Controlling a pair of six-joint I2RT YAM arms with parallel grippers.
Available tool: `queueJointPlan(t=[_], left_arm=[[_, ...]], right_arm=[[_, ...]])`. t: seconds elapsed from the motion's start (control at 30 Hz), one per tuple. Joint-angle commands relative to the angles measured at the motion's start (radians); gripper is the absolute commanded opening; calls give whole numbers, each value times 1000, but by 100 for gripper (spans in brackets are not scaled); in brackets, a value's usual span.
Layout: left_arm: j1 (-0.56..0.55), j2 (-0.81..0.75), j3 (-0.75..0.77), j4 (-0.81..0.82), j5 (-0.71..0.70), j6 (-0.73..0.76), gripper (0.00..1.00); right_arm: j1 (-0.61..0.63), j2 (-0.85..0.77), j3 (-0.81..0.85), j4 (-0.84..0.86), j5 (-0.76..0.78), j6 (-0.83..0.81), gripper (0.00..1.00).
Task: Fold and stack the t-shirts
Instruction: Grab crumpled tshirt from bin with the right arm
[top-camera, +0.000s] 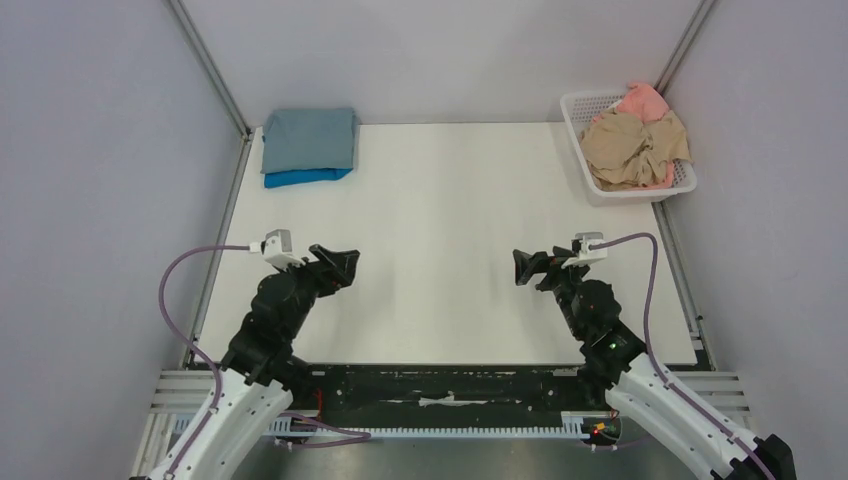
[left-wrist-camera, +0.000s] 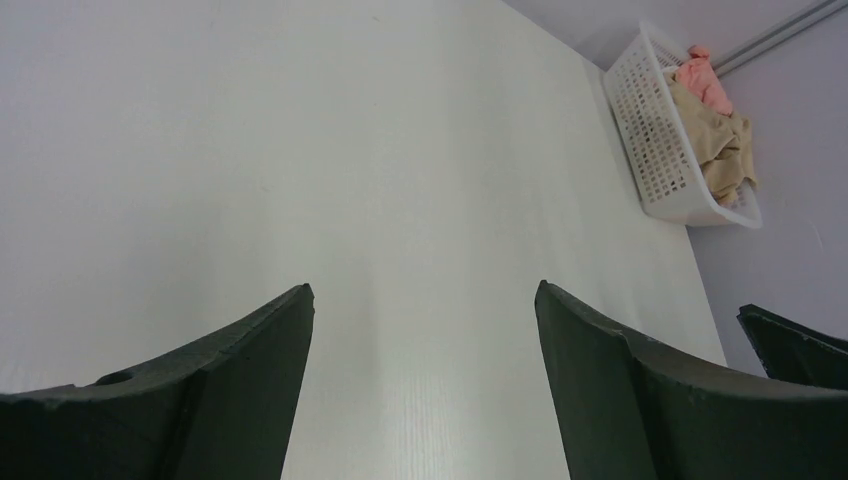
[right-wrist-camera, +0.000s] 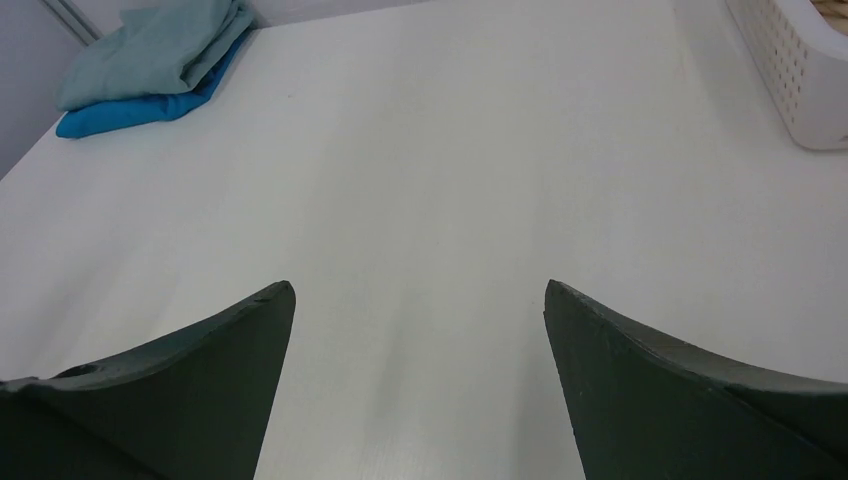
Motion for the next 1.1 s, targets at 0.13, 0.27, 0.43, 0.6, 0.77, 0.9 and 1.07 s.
queueJointPlan(t=[0.13,0.27,0.43,0.6,0.77,0.9,1.07], left_arm=[[0,91,15,184,67,0,87],[1,118,5,230,72,9,87],[1,139,22,197,39,51,87],[2,139,10,185,-31,69,87],[2,149,-13,206,-51,63,87],[1,191,-23,243,-69,61,87],[2,269,-17,266,-99,42,87]], right_arm=[[-2,64,38,233,-19,-15,98],[-1,232,162,263,52,-20,98],[-71,545,505,72,73,36,98],[-268,826,750,1,-37,3,98],[-460,989,937,-101,-18,-67,98],[-596,1118,1053,-114,-23,-101,98],[-745,1323,1239,-189,-26,-150,99]])
